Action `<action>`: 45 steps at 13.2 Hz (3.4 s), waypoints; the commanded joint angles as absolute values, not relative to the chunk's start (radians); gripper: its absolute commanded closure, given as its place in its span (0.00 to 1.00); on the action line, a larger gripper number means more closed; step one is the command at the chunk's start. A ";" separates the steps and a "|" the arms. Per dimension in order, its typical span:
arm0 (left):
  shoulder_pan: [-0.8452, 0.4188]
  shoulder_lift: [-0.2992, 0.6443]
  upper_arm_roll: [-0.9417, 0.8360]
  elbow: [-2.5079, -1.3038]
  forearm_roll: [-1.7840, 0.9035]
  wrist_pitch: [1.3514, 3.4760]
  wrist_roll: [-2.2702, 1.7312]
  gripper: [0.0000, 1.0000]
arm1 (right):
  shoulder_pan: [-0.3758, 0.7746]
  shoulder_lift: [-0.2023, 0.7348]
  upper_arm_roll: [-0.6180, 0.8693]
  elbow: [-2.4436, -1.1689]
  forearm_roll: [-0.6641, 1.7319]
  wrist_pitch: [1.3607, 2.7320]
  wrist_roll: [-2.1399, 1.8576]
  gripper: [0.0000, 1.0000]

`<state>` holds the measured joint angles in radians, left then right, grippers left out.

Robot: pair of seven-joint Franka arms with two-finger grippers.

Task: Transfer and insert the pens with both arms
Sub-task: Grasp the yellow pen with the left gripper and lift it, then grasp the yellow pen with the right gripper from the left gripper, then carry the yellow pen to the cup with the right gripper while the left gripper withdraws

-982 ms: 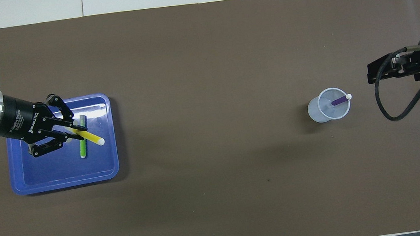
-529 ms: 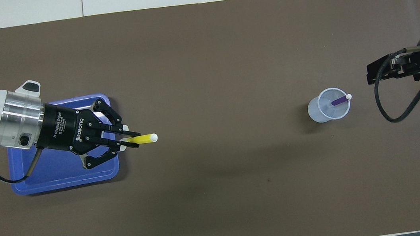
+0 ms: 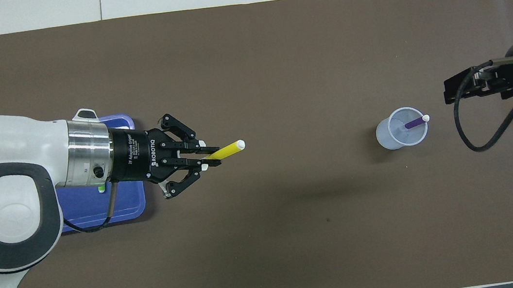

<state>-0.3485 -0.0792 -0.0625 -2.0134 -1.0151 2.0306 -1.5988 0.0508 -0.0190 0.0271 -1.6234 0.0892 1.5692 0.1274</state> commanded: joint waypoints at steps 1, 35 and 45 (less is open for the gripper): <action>-0.416 -0.115 -0.051 -2.074 -1.072 2.169 -1.663 1.00 | 0.055 -0.031 0.046 -1.632 0.236 1.591 0.202 0.00; -0.468 -0.158 -0.051 -2.157 -1.247 2.333 -1.652 1.00 | 0.058 0.086 0.459 -1.654 0.370 2.071 0.420 1.00; -0.454 -0.160 -0.048 -2.160 -1.244 2.338 -1.655 0.00 | 0.046 0.034 0.325 -1.732 0.203 1.933 0.356 1.00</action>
